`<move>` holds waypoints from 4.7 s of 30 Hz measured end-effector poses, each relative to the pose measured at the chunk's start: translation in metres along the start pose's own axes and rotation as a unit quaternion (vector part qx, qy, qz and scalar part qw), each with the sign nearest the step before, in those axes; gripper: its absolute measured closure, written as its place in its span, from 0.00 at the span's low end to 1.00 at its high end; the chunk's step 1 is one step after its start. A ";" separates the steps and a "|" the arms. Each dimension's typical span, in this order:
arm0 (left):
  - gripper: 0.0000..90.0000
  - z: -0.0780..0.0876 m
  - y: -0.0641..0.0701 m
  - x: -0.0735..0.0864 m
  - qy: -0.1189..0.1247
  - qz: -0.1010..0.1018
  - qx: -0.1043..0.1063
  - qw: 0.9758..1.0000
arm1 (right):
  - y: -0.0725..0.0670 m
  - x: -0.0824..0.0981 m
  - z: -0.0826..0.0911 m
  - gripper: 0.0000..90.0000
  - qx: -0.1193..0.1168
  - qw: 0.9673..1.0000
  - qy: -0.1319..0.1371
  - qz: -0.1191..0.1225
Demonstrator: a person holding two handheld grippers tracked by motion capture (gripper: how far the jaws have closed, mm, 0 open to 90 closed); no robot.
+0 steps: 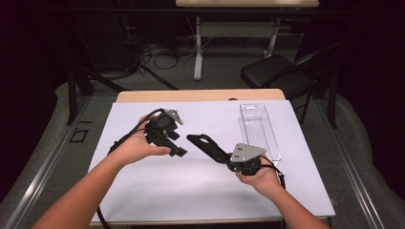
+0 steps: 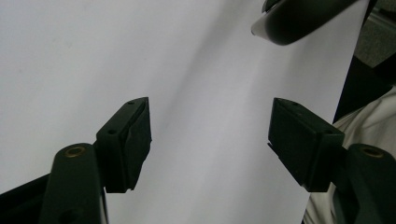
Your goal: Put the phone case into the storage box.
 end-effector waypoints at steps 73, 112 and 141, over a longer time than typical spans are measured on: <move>0.83 0.013 0.016 0.005 0.275 -0.016 0.002 0.961 | 0.003 0.007 -0.012 0.98 -0.032 0.994 0.076 -0.075; 0.90 0.017 0.009 0.008 0.287 -0.028 -0.001 0.958 | 0.002 0.007 -0.014 0.98 -0.027 0.994 0.077 -0.068; 0.91 0.020 0.013 0.006 0.292 -0.021 -0.001 0.956 | 0.003 0.005 -0.013 0.96 -0.027 0.993 0.080 -0.081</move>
Point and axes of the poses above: each handheld gripper's, and its own axes: z roughly backward along the jaws, x roughly out of its underside, y roughly to its right, the point moved 2 cm from there along -z, roughly forward along the jaws, and after that the axes turned 1 degree about -z, right-handed, at the moved point
